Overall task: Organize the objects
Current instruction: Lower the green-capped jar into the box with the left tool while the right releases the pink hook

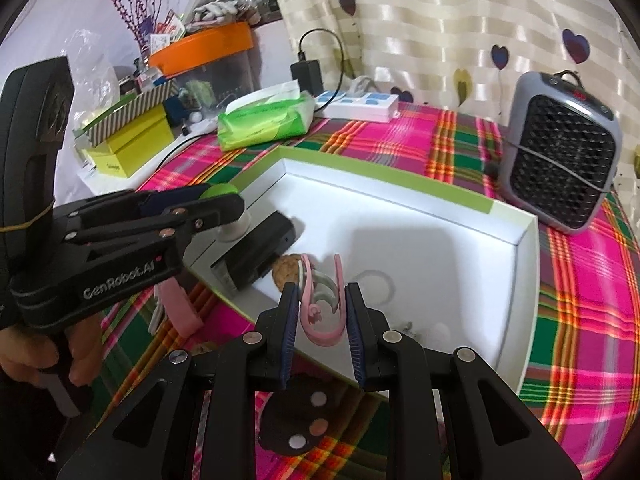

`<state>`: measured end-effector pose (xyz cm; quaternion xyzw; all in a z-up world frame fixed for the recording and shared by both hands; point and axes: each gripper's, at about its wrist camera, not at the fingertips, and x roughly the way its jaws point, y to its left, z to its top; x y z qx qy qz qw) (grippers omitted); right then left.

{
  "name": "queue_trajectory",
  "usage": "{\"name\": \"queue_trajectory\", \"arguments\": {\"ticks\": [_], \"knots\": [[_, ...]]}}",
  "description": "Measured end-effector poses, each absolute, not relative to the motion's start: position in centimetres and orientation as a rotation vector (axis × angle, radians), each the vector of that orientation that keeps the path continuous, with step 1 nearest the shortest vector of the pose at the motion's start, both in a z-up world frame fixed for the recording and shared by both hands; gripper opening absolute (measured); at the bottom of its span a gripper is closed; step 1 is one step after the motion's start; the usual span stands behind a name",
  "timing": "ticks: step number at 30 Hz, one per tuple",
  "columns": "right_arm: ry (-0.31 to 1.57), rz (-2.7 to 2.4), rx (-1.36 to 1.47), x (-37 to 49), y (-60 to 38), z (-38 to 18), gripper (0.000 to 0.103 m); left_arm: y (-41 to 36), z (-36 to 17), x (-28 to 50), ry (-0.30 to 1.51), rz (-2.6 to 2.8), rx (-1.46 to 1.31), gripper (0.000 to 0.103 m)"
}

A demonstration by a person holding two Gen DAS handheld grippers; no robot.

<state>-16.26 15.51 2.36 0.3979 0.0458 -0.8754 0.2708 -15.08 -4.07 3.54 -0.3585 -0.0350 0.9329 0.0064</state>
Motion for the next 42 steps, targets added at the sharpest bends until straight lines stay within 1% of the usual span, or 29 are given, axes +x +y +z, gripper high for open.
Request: {"name": "queue_trajectory", "arguments": {"ticks": [9,22,23,27,35,42], "knots": [[0.122,-2.396,1.112,-17.0,16.1,1.8,0.025,-4.3,2.5,-15.8,-0.125,2.901,-1.173,0.03],[0.098,-2.428,1.134,-17.3,16.5,1.5,0.025,-3.7,1.9,-16.1,-0.134,2.845,-1.166,0.031],[0.1,-2.432,1.133,-17.3,16.6,1.6,0.025,-3.7,1.9,-16.1,-0.133,2.84,-1.162,0.031],[0.101,-2.442,1.111,-16.9,16.7,1.9,0.035,-3.6,1.9,-16.1,-0.14,2.835,-1.162,0.031],[0.109,-2.46,1.057,-15.8,16.6,2.7,0.036,-3.9,2.0,-15.9,-0.174,2.84,-1.157,0.031],[0.063,-2.485,1.031,-15.0,17.4,3.3,0.036,-4.2,2.8,-15.2,-0.184,2.859,-1.119,0.031]]}}
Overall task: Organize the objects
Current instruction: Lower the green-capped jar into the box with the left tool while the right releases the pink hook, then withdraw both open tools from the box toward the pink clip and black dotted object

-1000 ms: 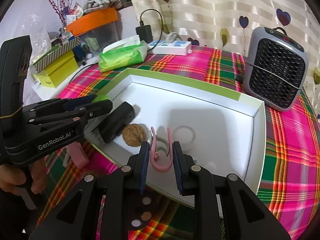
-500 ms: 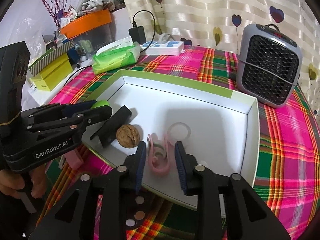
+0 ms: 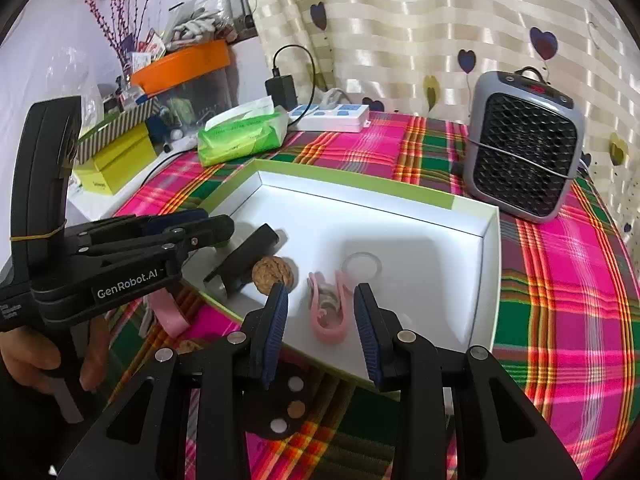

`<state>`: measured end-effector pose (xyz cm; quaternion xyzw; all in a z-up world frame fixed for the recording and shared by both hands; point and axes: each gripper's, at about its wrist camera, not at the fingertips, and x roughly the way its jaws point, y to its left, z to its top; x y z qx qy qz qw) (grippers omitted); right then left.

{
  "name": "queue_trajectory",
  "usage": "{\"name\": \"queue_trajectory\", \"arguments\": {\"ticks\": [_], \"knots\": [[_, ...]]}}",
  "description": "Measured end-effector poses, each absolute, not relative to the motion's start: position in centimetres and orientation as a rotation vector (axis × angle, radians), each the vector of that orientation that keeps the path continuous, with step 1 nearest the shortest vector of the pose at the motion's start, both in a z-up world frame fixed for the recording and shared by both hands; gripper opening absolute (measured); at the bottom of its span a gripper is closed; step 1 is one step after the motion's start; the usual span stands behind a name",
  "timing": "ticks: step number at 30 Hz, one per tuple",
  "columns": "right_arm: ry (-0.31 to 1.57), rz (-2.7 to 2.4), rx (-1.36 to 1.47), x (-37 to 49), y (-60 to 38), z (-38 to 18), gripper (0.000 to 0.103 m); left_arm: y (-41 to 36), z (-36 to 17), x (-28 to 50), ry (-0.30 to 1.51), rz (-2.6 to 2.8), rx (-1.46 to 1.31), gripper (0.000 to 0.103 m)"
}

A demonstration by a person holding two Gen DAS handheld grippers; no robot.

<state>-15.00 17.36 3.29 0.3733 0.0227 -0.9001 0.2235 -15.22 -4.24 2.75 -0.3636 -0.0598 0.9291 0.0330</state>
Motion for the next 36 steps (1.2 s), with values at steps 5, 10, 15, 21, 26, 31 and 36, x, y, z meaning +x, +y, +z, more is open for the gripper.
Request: {"name": "queue_trajectory", "arguments": {"ticks": [5,10,15,21,26,31,36], "knots": [[0.042,-2.505,1.007,-13.9,17.9,3.4,0.036,-4.1,3.1,-14.5,-0.175,2.872,-1.096,0.031],[0.02,-2.514,0.991,-12.5,18.5,3.3,0.036,-3.6,3.7,-13.3,-0.165,2.875,-1.059,0.031],[0.001,-2.519,0.974,-11.5,18.9,3.3,0.036,-2.4,4.4,-11.7,-0.131,2.869,-1.014,0.031],[0.011,-2.515,0.962,-10.6,18.8,3.3,0.036,-0.7,4.6,-9.8,-0.052,2.863,-0.98,0.031],[0.029,-2.513,0.953,-9.9,18.5,3.1,0.036,-0.3,4.6,-8.9,-0.046,2.853,-0.977,0.031],[0.044,-2.51,0.949,-9.6,18.4,3.0,0.036,-0.4,4.5,-8.0,-0.065,2.844,-0.974,0.031],[0.052,-2.502,0.947,-9.4,18.3,2.8,0.036,-0.2,3.9,-7.6,-0.068,2.827,-1.0,0.031]]}}
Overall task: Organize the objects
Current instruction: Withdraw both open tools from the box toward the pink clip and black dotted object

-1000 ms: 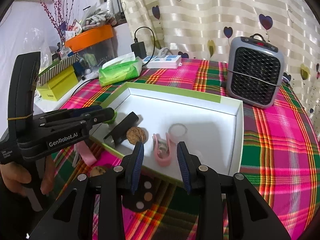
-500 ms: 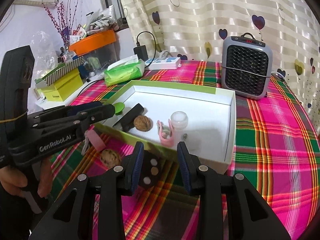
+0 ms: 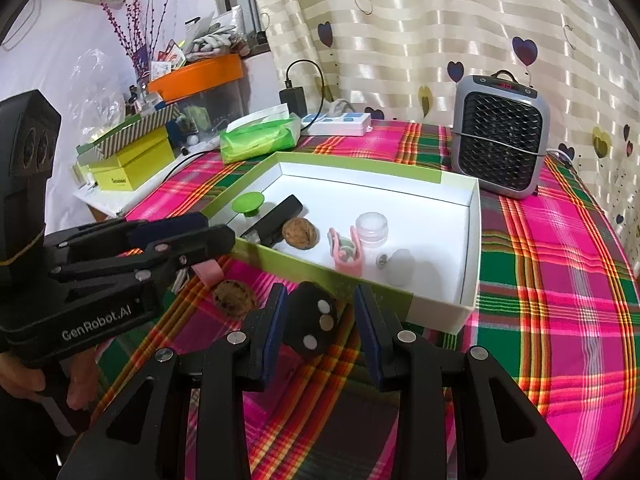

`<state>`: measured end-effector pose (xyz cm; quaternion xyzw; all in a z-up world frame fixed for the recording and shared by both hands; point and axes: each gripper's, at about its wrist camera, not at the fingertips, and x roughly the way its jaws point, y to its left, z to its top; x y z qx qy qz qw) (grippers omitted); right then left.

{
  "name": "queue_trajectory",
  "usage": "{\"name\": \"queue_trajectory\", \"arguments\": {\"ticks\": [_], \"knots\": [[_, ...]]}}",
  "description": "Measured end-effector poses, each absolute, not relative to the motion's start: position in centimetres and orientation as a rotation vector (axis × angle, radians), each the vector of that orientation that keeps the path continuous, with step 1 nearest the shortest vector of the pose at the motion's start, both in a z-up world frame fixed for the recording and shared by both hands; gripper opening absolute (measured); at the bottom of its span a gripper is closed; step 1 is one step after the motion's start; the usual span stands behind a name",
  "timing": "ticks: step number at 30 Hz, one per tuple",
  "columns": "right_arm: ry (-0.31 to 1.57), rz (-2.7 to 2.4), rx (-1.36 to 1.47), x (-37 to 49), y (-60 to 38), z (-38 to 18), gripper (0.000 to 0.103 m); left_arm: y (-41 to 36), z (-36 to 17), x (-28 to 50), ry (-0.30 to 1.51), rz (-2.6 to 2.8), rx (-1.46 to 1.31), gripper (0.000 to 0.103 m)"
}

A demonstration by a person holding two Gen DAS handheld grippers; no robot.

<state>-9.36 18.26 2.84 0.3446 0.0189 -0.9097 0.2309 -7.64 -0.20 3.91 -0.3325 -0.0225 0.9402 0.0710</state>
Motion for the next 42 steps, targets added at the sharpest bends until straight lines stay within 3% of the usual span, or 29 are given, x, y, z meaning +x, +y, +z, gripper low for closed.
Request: {"name": "queue_trajectory", "arguments": {"ticks": [42], "knots": [[0.075,-2.454,0.991,-9.4,17.6,2.2,0.042,-1.9,3.1,-7.2,-0.13,2.865,-1.033,0.031]]}}
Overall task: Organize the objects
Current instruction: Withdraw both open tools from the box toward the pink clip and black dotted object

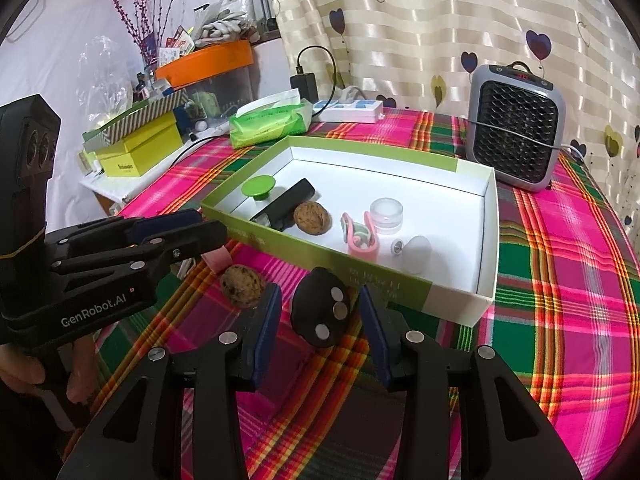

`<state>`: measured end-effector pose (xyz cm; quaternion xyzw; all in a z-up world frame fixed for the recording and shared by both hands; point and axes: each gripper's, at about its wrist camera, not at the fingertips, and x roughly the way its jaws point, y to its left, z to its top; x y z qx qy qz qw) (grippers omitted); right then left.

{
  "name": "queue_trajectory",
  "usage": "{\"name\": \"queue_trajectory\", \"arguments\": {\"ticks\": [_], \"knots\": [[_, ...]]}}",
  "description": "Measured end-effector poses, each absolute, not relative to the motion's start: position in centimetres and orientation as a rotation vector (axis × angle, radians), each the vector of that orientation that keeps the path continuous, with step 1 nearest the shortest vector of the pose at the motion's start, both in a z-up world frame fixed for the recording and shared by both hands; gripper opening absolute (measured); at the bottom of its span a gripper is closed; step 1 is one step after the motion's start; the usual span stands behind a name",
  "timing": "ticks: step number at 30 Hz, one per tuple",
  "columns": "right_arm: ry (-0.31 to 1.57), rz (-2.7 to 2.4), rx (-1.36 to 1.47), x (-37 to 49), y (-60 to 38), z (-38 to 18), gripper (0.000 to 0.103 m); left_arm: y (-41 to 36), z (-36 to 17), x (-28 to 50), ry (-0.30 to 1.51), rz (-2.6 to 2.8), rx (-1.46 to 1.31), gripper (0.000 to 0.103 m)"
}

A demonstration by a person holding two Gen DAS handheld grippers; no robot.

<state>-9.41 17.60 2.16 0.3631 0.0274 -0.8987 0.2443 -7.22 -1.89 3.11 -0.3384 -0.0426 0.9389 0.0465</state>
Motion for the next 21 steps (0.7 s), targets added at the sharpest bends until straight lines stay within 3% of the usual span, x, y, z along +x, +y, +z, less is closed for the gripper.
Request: {"name": "queue_trajectory", "arguments": {"ticks": [21], "knots": [[0.137,-2.427,1.129,-10.7,16.5,0.9,0.045,-2.7,2.6,-7.6,-0.136,2.916,-1.093,0.031]]}}
